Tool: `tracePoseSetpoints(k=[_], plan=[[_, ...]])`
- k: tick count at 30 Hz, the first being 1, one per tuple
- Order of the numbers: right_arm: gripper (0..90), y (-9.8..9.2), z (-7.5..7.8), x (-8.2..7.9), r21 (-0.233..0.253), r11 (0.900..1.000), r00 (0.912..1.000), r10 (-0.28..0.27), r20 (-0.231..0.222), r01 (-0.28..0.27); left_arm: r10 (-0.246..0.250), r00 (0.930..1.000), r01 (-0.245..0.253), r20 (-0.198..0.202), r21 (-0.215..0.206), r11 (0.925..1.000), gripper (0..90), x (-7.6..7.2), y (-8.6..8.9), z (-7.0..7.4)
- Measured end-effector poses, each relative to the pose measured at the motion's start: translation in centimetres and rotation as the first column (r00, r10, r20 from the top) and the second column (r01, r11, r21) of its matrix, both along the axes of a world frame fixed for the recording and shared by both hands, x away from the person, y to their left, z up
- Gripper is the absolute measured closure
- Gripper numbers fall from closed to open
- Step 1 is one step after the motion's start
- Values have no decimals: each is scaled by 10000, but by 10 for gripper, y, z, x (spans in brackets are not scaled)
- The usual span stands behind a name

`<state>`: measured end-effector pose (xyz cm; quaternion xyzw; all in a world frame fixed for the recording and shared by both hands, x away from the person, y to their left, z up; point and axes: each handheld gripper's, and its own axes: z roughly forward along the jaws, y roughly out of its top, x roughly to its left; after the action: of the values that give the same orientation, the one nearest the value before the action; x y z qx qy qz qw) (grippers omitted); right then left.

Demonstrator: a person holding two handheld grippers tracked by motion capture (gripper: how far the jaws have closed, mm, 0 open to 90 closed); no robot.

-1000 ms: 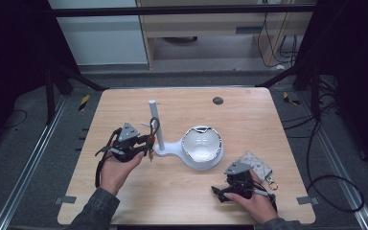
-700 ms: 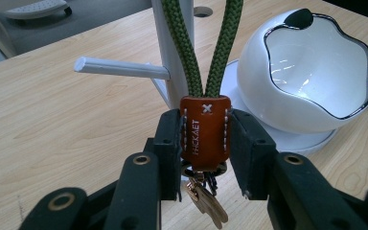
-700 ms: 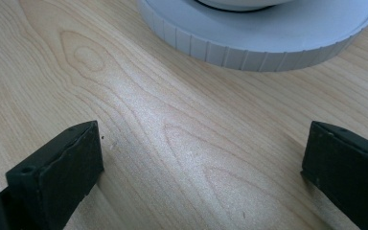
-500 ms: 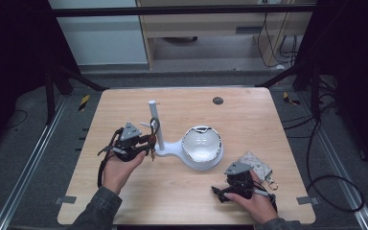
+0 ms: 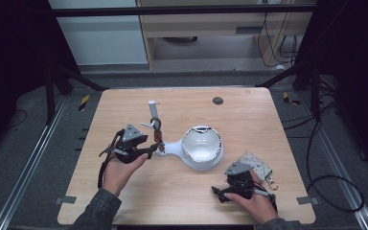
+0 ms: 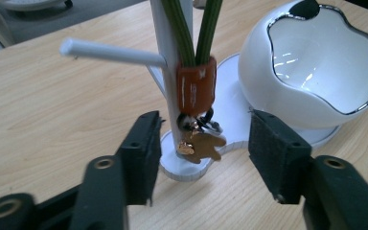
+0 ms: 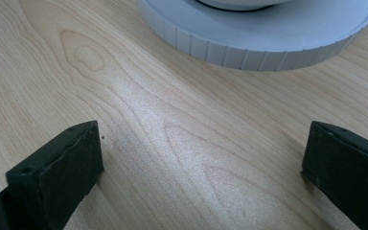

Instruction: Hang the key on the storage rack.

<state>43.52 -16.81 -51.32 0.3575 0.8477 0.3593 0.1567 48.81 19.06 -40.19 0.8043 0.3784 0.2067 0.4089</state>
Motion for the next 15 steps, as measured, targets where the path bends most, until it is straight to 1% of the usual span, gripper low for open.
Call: tracePoseSetpoints(k=[3, 4, 5, 6, 7, 8, 10, 11, 12, 14, 15], plan=[[3, 0, 0, 0, -1, 10000, 10000, -4, -1, 4, 42, 9998, -39, -210, 148, 9999, 358, -1, 0, -5], [3, 0, 0, 0, -5, 10000, 10000, -2, 7, 2, 92, 9997, -89, -220, 157, 9998, 336, -1, 1, -6], [3, 0, 0, 0, -8, 10000, 10000, -2, 11, 2, 181, 9996, -177, -217, 169, 9997, 281, -1, 2, -8], [3, 0, 0, 0, -8, 10000, 10000, -2, 11, 2, 236, 9993, -232, -275, 151, 9996, 281, -1, 2, -10], [3, 0, 0, 0, -9, 10000, 10000, -5, 6, 5, 263, 9991, -257, -330, 201, 9995, 225, -1, 3, -12], [3, 0, 0, 0, -9, 10000, 10000, -5, 6, 5, 297, 9987, -286, -420, 249, 9993, 225, -1, 4, -14], [3, 0, 0, 0, -9, 10000, 10000, -3, 9, 3, 357, 9981, -338, -508, 359, 9988, 170, -1, 7, -18], [2, 0, 0, 0, -2, 10000, 10000, -20, -32, 20, 467, 9974, -447, -551, 370, 9983, 140, -2, 9, -23], [2, 0, 0, 0, -2, 10000, 10000, -20, -32, 20, 467, 9974, -447, -551, 370, 9983, 120, -2, 9, -23], [2, 0, 0, 0, 3, 10000, 10000, -25, -38, 25, 514, 9961, -486, -714, 397, 9980, 103, -2, 13, -31], [2, 0, 0, 0, 1, 10000, 10000, -23, -44, 23, 519, 9952, -489, -831, 382, 9981, 98, -3, 16, -38]])
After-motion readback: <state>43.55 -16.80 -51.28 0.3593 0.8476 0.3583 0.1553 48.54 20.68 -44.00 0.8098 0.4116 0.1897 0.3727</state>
